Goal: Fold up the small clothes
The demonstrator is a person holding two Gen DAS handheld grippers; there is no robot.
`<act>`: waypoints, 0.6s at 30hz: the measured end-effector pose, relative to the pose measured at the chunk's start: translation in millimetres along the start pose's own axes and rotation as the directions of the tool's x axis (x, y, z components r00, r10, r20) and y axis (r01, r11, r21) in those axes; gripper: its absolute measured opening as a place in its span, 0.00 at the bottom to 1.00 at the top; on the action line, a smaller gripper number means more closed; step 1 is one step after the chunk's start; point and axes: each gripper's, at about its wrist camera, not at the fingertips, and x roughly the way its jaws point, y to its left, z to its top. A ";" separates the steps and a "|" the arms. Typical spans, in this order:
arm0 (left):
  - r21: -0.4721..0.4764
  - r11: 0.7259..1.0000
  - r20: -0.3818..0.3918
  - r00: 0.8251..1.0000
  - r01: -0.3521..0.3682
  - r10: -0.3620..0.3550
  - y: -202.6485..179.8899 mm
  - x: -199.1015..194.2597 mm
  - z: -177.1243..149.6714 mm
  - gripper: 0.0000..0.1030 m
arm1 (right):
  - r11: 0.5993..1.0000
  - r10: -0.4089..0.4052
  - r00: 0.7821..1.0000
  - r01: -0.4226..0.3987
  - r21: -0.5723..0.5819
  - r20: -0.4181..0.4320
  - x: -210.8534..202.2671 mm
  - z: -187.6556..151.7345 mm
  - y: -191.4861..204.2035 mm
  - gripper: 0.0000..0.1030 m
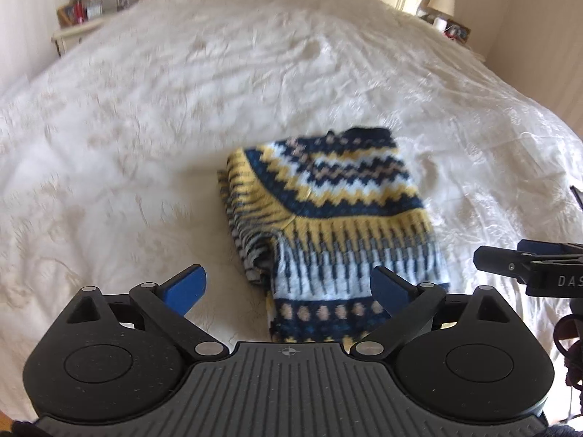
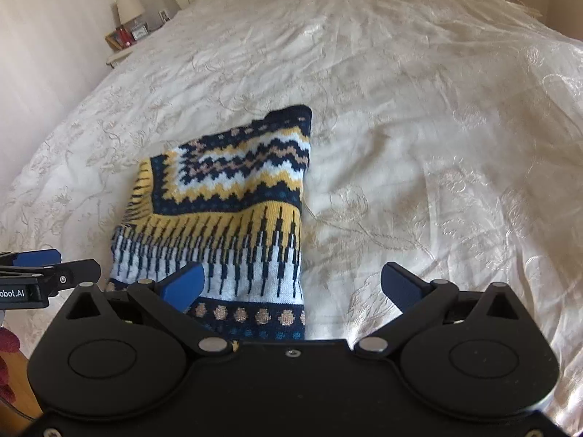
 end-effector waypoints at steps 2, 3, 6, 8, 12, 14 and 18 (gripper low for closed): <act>0.013 1.000 0.032 0.999 -0.008 0.008 -11.2 -17.3 3.4 0.95 | 1.000 0.014 0.999 -0.014 0.000 0.033 -15.9 0.6 0.7 1.00; 0.015 1.000 0.046 0.999 -0.015 0.014 -15.9 -25.1 5.1 0.95 | 1.000 0.017 0.999 -0.017 0.000 0.045 -22.9 0.8 1.3 1.00; 0.014 0.998 0.095 0.994 -0.063 0.061 -29.7 -48.5 11.7 0.95 | 0.998 0.058 0.994 -0.056 -0.018 0.090 -44.6 1.1 3.7 1.00; 0.006 0.996 0.132 0.988 -0.085 0.084 -36.7 -62.8 15.3 0.95 | 0.997 0.071 0.991 -0.068 -0.036 0.117 -56.8 1.5 6.4 1.00; -0.030 0.984 0.200 0.963 -0.178 0.181 -48.6 -89.2 17.6 0.94 | 0.995 0.082 0.981 -0.070 -0.070 0.176 -80.2 0.5 12.0 0.99; -0.046 0.972 0.216 0.948 -0.229 0.234 -54.6 -98.5 17.1 0.94 | 0.995 0.063 0.978 -0.047 -0.087 0.200 -90.8 -0.8 15.9 0.99; -0.055 0.967 0.204 0.946 -0.247 0.253 -60.5 -107.6 14.7 0.94 | 0.996 -0.001 0.979 0.020 -0.091 0.204 -107.3 -3.3 22.7 0.99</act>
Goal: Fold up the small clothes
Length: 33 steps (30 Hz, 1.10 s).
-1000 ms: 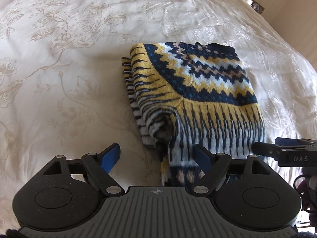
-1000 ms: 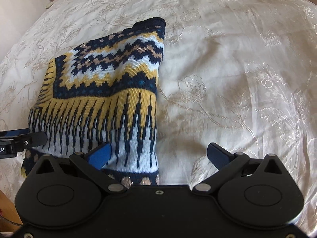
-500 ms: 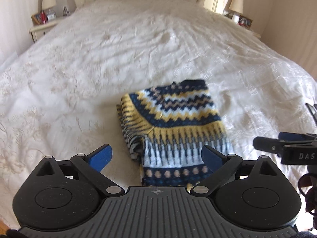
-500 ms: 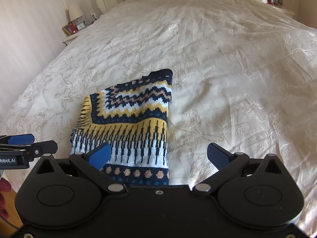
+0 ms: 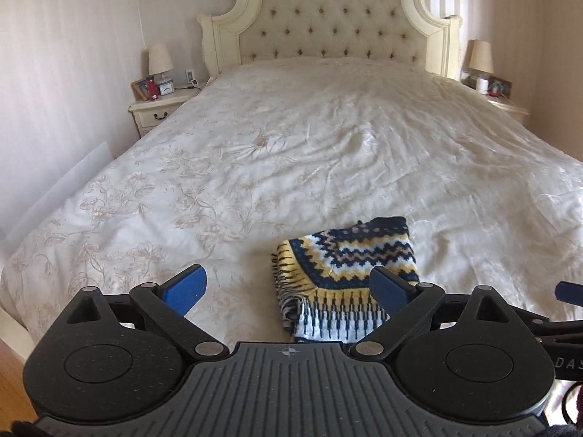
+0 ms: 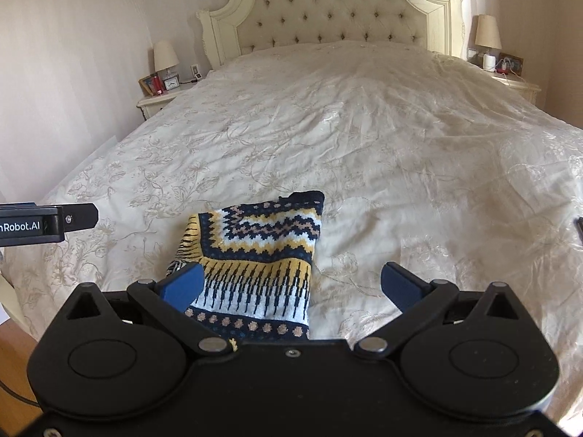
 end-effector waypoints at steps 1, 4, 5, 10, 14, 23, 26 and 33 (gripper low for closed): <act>-0.006 1.000 -0.014 1.000 0.006 -0.006 -0.5 0.0 -0.2 0.94 | 1.000 -0.008 1.000 0.008 0.012 -0.018 -1.7 0.4 -0.7 0.99; -0.027 0.999 -0.066 0.997 0.035 -0.037 -0.2 -0.1 -4.6 0.93 | 0.998 -0.009 0.996 0.015 0.061 -0.093 -0.9 0.8 -4.8 0.99; -0.032 0.999 -0.080 0.996 0.042 -0.044 -0.1 -1.2 -7.6 0.93 | 0.997 -0.010 0.993 0.018 0.075 -0.113 -0.8 0.5 -5.9 0.99; -0.034 0.999 -0.148 0.988 0.043 -0.047 -3.0 -2.6 -18.6 0.93 | 0.997 -0.005 0.987 0.017 0.074 -0.163 -5.3 -5.0 -6.2 0.99; -0.020 0.999 -0.205 0.978 0.029 -0.033 -6.0 -0.9 -25.8 0.93 | 0.997 -0.007 0.984 0.021 0.078 -0.176 -8.4 -7.8 -5.1 0.99; -0.004 1.000 -0.267 0.964 0.013 -0.014 -5.5 0.3 -34.3 0.93 | 0.995 -0.030 0.982 0.048 0.091 -0.186 -11.4 -10.1 -5.2 0.99; -0.009 1.000 -0.280 0.960 0.006 -0.009 -4.7 0.3 -37.4 0.93 | 0.993 -0.033 0.981 0.053 0.102 -0.192 -11.2 -10.5 -6.3 0.99; -0.006 1.000 -0.305 0.952 -0.009 0.006 -3.3 0.9 -43.5 0.93 | 0.992 -0.064 0.972 0.086 0.089 -0.226 -8.0 -12.3 -6.8 0.99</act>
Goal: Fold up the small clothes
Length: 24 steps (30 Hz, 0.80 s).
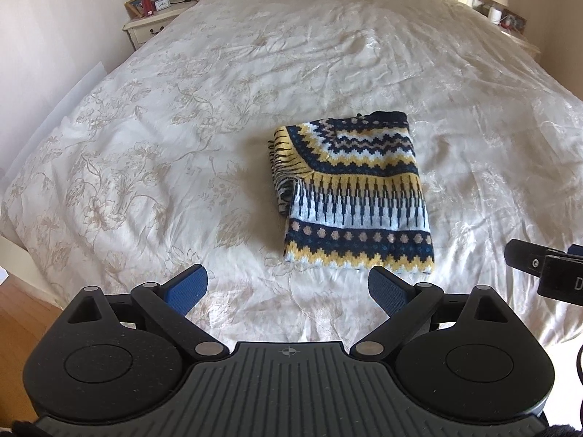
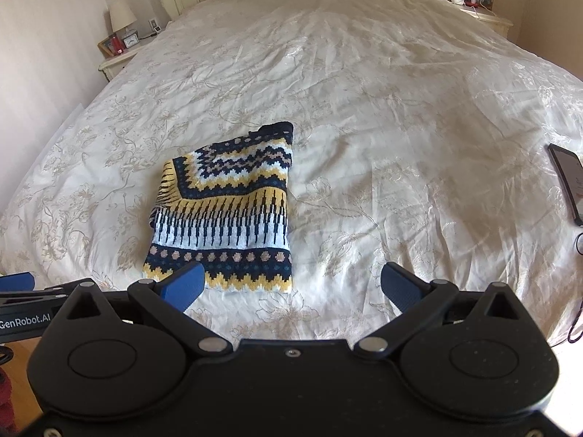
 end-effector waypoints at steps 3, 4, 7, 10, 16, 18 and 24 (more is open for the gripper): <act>0.002 1.000 -0.009 1.000 -0.004 0.004 0.3 1.0 -1.9 0.93 | 1.000 -0.012 1.000 0.012 0.001 -0.017 2.3 -1.3 -0.2 0.99; 0.003 1.000 -0.011 1.000 -0.004 0.004 0.4 1.2 -2.4 0.93 | 1.000 -0.013 1.000 0.013 0.002 -0.021 2.6 -1.7 -0.3 0.99; 0.001 1.000 -0.017 1.000 -0.004 0.004 1.5 2.1 -2.9 0.93 | 1.000 -0.012 0.999 0.012 0.005 -0.030 3.6 -2.7 -0.3 0.99; 0.002 1.000 -0.024 1.000 -0.002 0.002 1.2 3.2 -3.6 0.93 | 1.000 -0.010 0.999 0.010 0.003 -0.037 4.4 -3.5 0.9 0.99; -0.002 1.000 -0.035 0.999 -0.008 0.008 2.3 4.7 -5.4 0.93 | 1.000 -0.009 0.999 0.009 -0.002 -0.049 6.7 -4.1 3.1 0.99; -0.004 1.000 -0.037 0.999 -0.010 0.010 3.3 5.2 -5.3 0.93 | 1.000 -0.010 0.999 0.010 -0.001 -0.050 6.9 -4.1 3.4 0.99; -0.011 1.000 -0.050 0.999 -0.013 0.013 6.0 8.2 -6.1 0.93 | 1.000 -0.013 0.998 0.013 -0.003 -0.066 10.7 -5.8 4.4 0.99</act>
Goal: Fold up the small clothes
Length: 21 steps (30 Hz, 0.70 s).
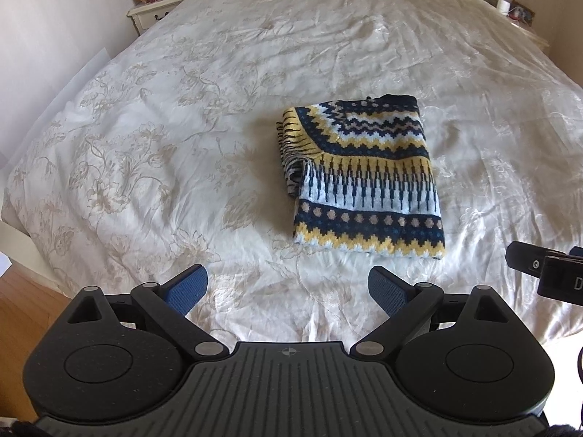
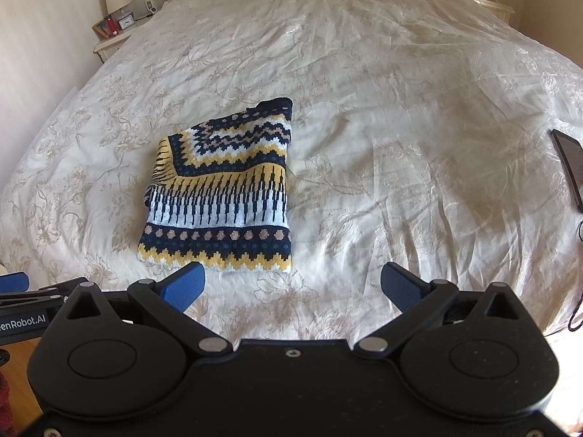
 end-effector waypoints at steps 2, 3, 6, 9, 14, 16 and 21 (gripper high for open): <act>-0.001 1.000 -0.005 1.000 -0.001 0.001 1.2 1.4 -0.7 0.93 | 1.000 -0.002 1.000 0.002 -0.002 -0.006 1.4 -0.3 0.9 0.99; -0.002 1.000 -0.008 1.000 0.000 0.000 1.9 1.9 -0.9 0.93 | 1.000 -0.003 1.000 0.003 -0.003 -0.009 2.0 -0.2 1.8 0.99; -0.003 1.000 -0.013 1.000 -0.001 0.000 3.2 3.2 -1.4 0.93 | 1.000 -0.005 1.000 0.005 -0.005 -0.013 2.8 -0.1 4.3 0.99; -0.001 1.000 -0.016 1.000 -0.002 0.002 4.0 4.2 -1.0 0.93 | 1.000 -0.006 1.000 0.006 -0.006 -0.016 3.7 0.4 6.0 0.99; -0.003 1.000 -0.017 1.000 -0.001 0.001 4.5 5.5 0.3 0.93 | 1.000 -0.007 1.000 0.007 -0.003 -0.023 6.2 1.8 7.0 0.99; -0.002 1.000 -0.017 1.000 -0.003 0.003 4.3 5.7 0.3 0.93 | 1.000 -0.007 1.000 0.007 -0.003 -0.024 7.1 2.1 7.3 0.99; 0.001 1.000 -0.018 1.000 -0.001 0.001 4.8 7.5 2.0 0.93 | 1.000 -0.009 0.999 0.009 -0.002 -0.033 10.3 2.1 8.8 0.99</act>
